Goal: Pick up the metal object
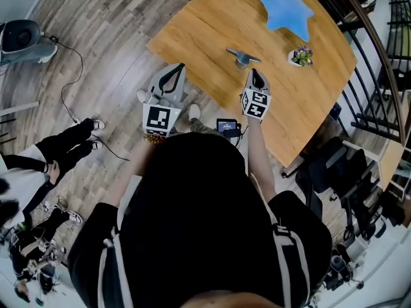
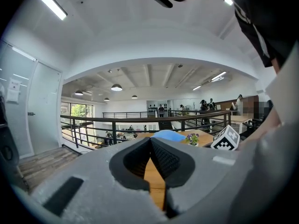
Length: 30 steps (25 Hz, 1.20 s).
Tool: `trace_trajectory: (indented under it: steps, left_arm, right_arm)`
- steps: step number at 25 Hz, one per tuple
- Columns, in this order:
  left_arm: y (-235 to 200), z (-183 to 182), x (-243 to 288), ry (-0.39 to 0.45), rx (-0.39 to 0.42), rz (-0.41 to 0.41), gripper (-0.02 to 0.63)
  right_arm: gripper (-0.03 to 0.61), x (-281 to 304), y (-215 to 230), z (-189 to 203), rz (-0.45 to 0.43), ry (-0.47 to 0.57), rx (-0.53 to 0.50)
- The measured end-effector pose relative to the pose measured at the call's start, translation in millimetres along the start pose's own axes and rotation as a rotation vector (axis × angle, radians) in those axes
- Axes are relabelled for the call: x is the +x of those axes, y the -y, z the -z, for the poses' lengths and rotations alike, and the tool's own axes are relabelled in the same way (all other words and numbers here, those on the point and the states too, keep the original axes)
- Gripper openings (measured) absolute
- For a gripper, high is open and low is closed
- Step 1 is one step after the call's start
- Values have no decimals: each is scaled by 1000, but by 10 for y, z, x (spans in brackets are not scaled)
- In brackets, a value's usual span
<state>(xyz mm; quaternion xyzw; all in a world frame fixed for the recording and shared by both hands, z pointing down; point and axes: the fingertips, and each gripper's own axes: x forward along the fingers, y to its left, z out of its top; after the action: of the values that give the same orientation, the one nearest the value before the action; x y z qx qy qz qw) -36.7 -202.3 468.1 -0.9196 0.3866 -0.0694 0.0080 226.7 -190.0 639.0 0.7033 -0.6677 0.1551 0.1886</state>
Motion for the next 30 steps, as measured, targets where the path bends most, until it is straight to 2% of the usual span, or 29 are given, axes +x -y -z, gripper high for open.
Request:
trace_trajectory:
  steps: [3, 12, 18, 23, 30]
  left_arm:
    - [16, 63, -106, -14, -23, -30, 11]
    - [-224, 138, -227, -36, -21, -113, 11]
    - [-306, 176, -310, -51, -24, -154, 11]
    - [-360, 202, -359, -61, -17, -173, 11]
    - [-418, 228, -427, -72, -15, -186, 11]
  right_arm:
    - [37, 74, 39, 179, -14, -55, 3]
    - [143, 584, -11, 445, -26, -169, 25]
    - [242, 762, 2, 617, -13, -234, 55]
    - [291, 924, 20, 705, 4, -273, 87]
    - [318, 1101, 69, 841, 38, -313, 143]
